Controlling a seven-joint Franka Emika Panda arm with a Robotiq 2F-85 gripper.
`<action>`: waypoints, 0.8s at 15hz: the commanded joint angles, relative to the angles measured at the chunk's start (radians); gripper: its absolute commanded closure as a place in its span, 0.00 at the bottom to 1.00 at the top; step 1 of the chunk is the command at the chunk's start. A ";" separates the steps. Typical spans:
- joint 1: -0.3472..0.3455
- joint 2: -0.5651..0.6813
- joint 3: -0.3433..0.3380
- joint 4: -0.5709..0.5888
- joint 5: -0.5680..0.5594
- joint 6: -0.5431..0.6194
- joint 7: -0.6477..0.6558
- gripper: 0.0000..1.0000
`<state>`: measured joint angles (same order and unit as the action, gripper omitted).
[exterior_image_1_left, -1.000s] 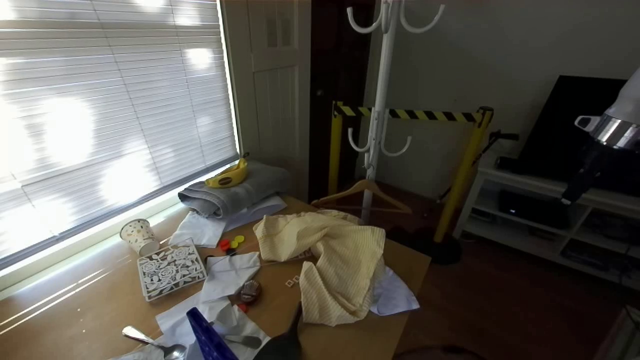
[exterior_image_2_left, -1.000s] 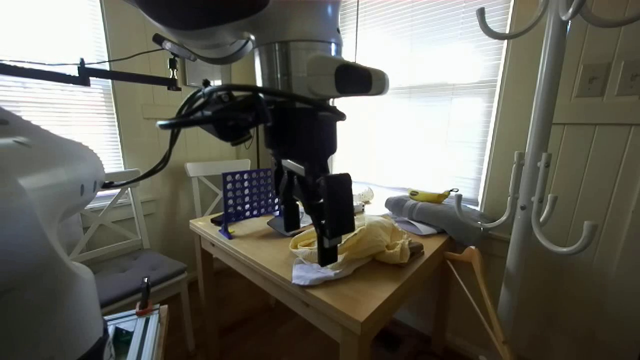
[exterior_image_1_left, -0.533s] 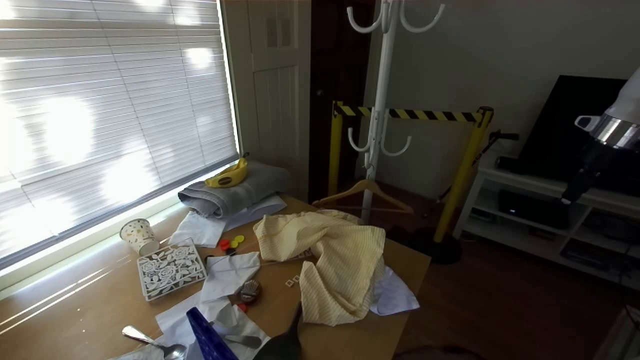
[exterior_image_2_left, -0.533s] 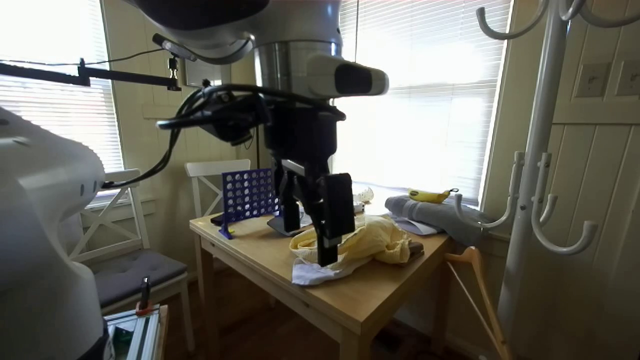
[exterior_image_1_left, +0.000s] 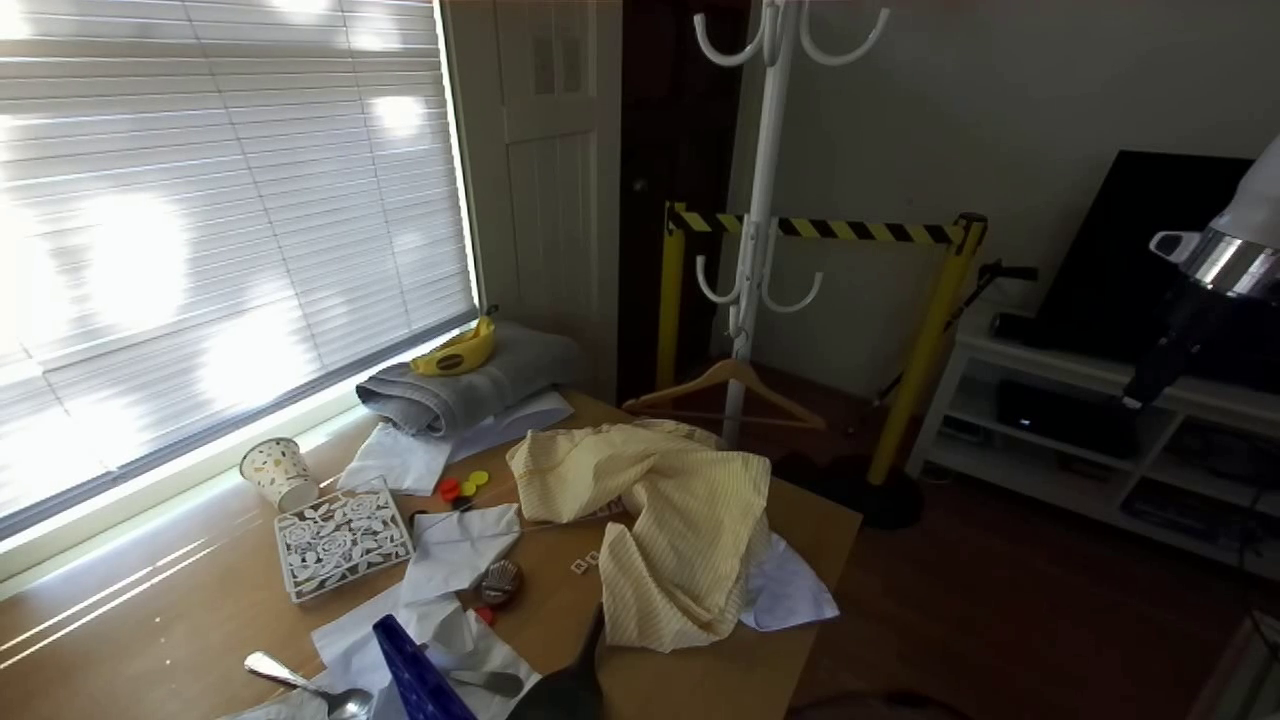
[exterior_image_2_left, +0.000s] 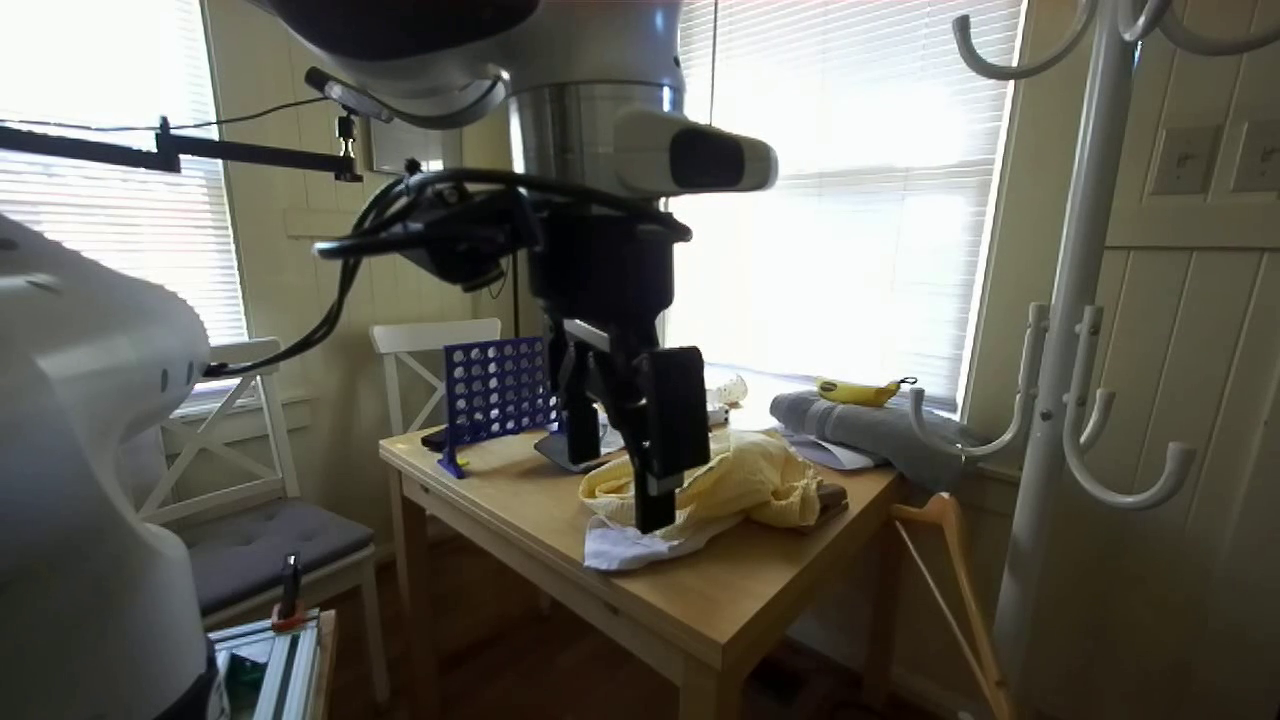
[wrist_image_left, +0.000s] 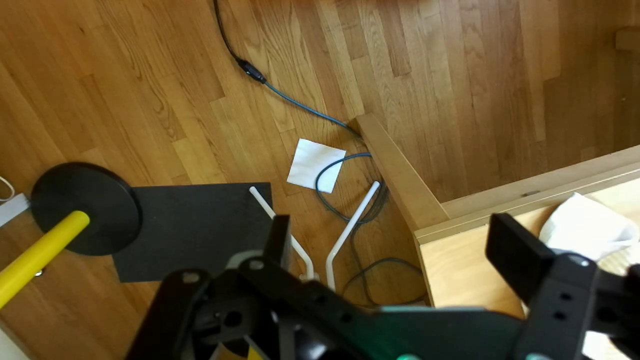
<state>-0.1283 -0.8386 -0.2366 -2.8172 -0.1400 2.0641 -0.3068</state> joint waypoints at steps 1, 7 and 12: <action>-0.002 0.000 0.002 0.002 0.002 -0.003 -0.001 0.00; -0.002 0.000 0.002 0.002 0.002 -0.003 -0.001 0.00; 0.073 -0.010 0.014 0.053 0.051 0.056 -0.029 0.00</action>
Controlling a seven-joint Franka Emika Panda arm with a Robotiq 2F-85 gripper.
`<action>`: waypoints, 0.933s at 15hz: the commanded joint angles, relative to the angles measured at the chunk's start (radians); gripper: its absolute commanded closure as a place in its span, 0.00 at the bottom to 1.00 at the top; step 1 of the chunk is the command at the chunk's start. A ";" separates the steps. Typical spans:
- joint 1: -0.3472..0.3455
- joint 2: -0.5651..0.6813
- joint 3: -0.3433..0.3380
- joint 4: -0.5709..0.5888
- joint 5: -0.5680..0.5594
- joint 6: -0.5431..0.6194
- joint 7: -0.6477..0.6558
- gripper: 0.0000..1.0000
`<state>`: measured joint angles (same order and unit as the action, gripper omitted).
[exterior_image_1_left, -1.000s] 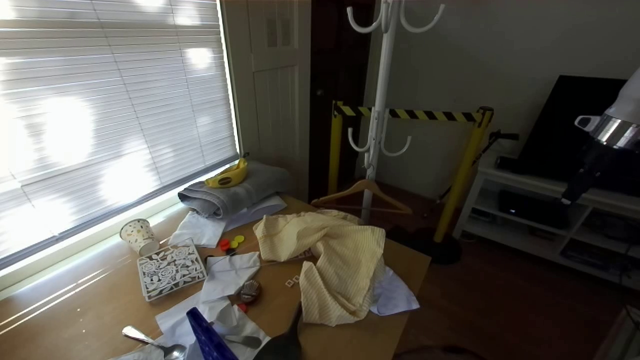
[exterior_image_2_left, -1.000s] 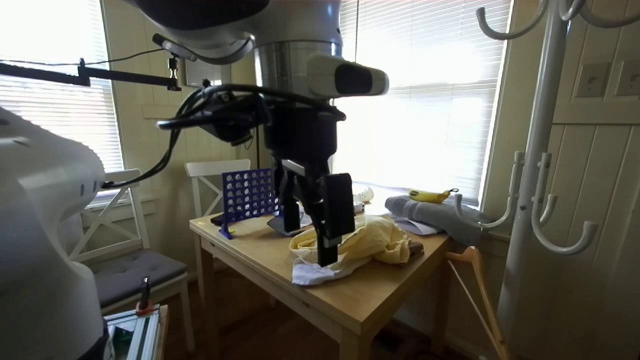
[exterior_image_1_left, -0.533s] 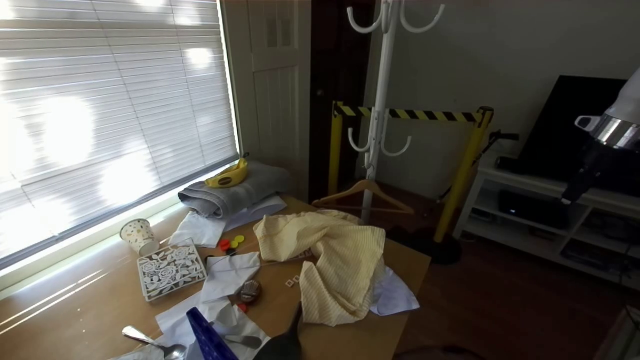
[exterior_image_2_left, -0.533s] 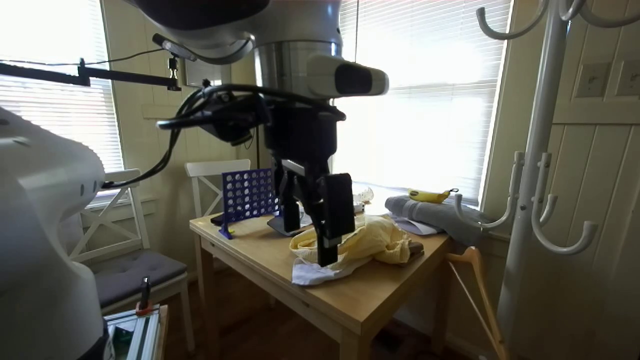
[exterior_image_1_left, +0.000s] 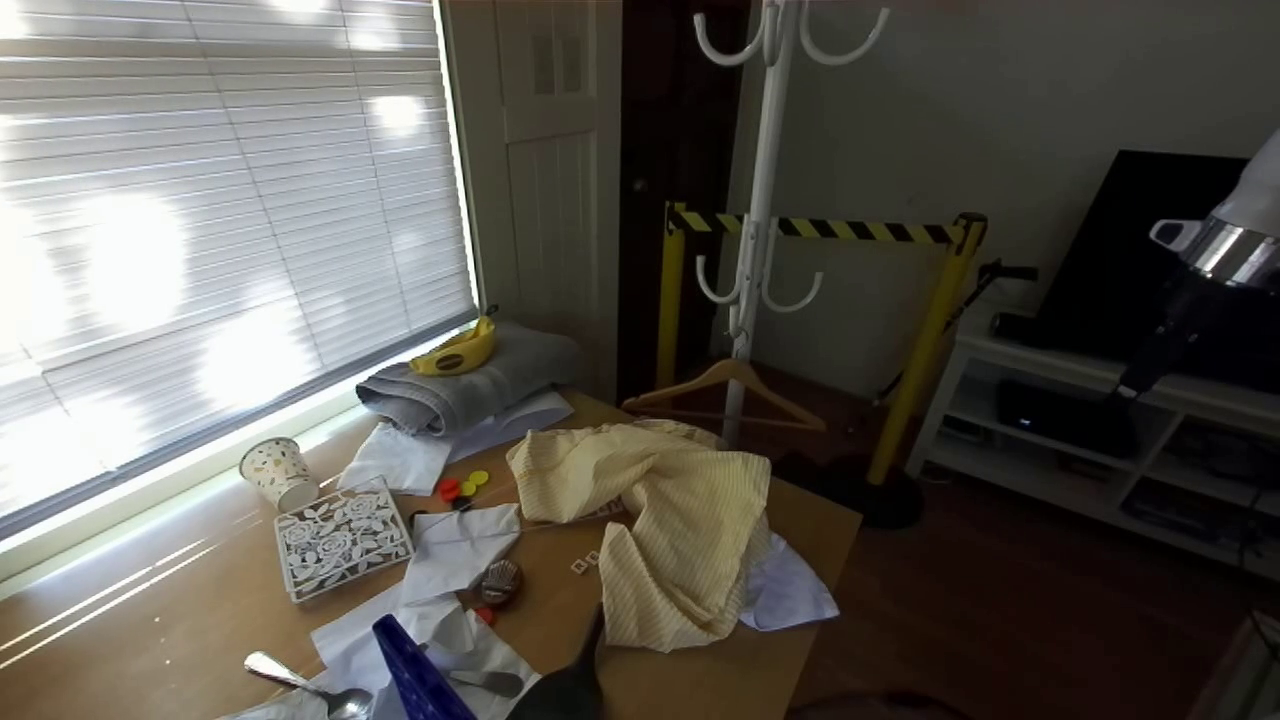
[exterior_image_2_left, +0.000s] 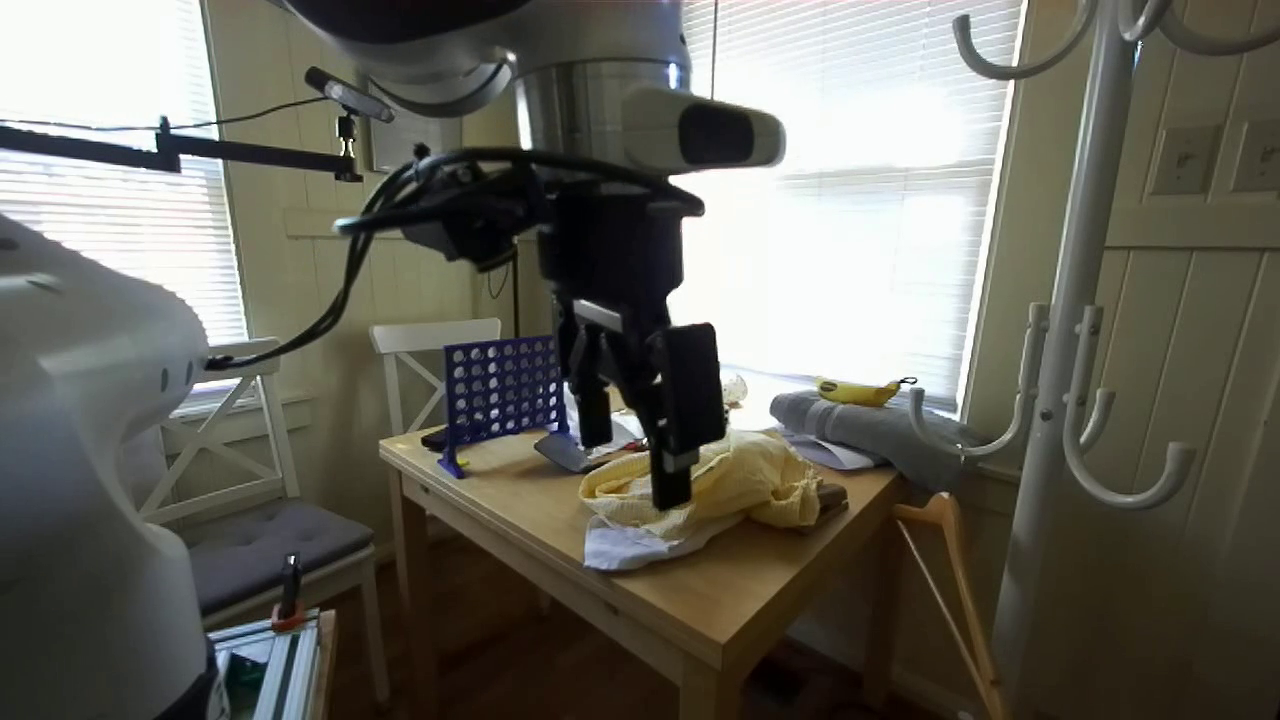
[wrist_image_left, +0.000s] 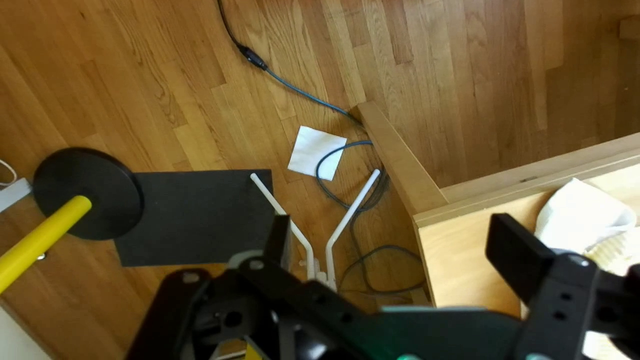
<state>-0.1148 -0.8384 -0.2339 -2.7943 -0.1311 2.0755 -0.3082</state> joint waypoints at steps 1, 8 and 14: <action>0.091 0.000 0.028 0.061 0.046 0.055 -0.040 0.00; 0.290 0.114 0.206 0.275 0.010 0.079 -0.080 0.00; 0.424 0.355 0.229 0.502 0.049 0.187 -0.230 0.00</action>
<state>0.2625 -0.6387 0.0101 -2.4295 -0.1089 2.2309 -0.4372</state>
